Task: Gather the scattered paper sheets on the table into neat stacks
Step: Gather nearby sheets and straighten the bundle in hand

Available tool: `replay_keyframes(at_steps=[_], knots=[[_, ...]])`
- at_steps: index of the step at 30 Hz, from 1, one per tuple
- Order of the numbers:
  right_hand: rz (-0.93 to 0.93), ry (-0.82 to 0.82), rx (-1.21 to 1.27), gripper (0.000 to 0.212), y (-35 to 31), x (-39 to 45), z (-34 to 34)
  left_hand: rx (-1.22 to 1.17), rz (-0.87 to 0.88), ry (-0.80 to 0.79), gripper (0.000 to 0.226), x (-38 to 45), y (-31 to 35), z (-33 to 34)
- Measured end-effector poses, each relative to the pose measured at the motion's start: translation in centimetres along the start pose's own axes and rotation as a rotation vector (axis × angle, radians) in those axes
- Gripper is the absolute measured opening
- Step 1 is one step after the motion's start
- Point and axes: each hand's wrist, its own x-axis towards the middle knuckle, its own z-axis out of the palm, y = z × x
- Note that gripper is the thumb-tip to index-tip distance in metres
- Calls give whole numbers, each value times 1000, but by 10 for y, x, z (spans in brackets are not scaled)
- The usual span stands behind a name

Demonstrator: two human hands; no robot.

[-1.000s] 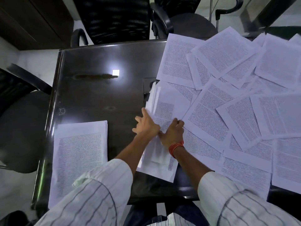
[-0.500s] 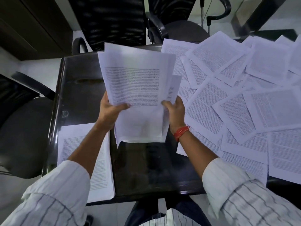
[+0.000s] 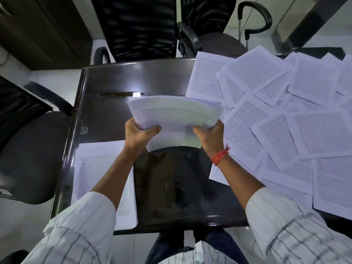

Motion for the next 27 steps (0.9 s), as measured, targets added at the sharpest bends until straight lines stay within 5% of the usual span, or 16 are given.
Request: replay_keyframes(at_steps=[5, 10, 17, 27], knots=[[-8, -52, 15, 40, -8, 1, -7, 11, -23, 30, 46, -3, 5, 5], [70, -158, -69, 59, 22, 3, -10, 31, -135, 48, 46, -15, -7, 7], [269, -115, -109, 31, 44, -1, 9, 226, -419, 332, 42, -33, -21, 5], [457, -437, -353, 21, 62, -91, 105, 412, -654, 516, 38, -119, -53, -110]])
